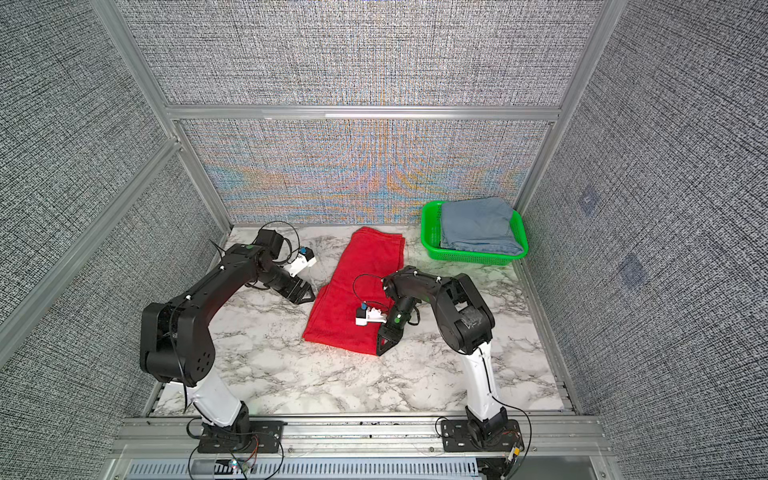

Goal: Roll up the long pants
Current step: Roll the long pant at the center of the board.

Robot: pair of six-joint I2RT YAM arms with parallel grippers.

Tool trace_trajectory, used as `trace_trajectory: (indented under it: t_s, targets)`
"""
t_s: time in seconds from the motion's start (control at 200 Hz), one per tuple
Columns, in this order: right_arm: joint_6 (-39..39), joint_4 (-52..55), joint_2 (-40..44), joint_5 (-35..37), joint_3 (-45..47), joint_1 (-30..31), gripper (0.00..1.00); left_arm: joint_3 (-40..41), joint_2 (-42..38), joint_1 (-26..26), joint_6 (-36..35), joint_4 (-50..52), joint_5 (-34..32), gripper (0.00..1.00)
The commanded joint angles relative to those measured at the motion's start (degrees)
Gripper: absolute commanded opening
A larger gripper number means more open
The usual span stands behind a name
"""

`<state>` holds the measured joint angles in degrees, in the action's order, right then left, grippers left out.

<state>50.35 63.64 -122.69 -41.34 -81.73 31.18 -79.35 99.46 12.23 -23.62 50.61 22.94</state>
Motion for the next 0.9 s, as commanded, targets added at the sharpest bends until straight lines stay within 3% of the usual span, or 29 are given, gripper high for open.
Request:
trace_trajectory:
  t_s: [0.0,0.115,0.896]
  targets:
    - [-1.2,-0.7,-0.4,0.1,0.2,0.3,0.08,0.2,-0.6,-0.1,-0.4,-0.5,-0.2,0.87]
    - [-2.4,-2.6,0.0,0.8,0.3,0.3,0.0,0.8,-1.1,-0.1,-0.6,-0.8,-0.4,0.87]
    - [-7.0,-12.6,10.6,9.6,13.9,-12.6,0.0,4.8,-1.4,0.0,-3.1,-2.4,3.0,0.87]
